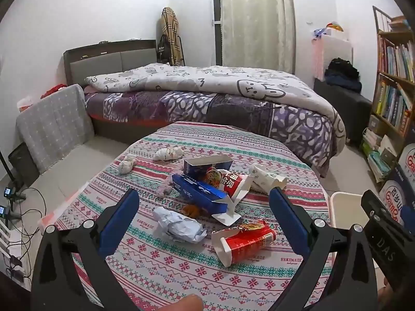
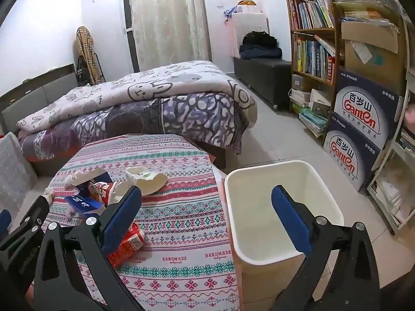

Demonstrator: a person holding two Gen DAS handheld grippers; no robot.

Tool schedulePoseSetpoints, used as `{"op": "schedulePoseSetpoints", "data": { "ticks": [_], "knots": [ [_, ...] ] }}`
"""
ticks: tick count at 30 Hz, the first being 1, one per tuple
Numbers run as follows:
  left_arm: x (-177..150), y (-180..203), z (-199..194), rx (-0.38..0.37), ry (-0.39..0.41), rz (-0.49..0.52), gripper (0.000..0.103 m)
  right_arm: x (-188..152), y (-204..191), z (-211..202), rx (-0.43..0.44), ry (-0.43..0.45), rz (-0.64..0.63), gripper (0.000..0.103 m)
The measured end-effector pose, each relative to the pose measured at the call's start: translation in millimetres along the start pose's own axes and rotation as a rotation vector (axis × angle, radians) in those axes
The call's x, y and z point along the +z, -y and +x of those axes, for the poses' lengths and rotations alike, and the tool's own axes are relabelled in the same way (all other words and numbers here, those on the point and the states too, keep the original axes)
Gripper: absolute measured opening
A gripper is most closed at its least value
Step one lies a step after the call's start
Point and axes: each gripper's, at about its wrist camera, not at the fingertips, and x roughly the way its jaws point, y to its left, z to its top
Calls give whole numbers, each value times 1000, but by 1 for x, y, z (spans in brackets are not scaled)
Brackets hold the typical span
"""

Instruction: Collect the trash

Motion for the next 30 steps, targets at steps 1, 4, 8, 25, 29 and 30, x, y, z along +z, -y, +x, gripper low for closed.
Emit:
{"op": "schedulePoseSetpoints", "data": {
  "ticks": [1,4,8,25,29,30],
  "knots": [
    [0,0,-1,0,0,-1,97,0,-1,1,0,-2,1,96],
    [-1,1,1,2,-6,4,97,-3,-2,-1,2,17,8,96],
    [0,2,1,0,-5,5,97,-2,3,2,0,-9,6,96],
    [-4,9,0,-4,2,14,97,0,10,-1,-15,-19,22,96],
    [-6,11,1,-5,6,24,97,-1,12,1,-14,-26,34,96],
    [-6,11,1,-5,3,26,97,-1,12,1,-14,-28,34,96]
  ]
}}
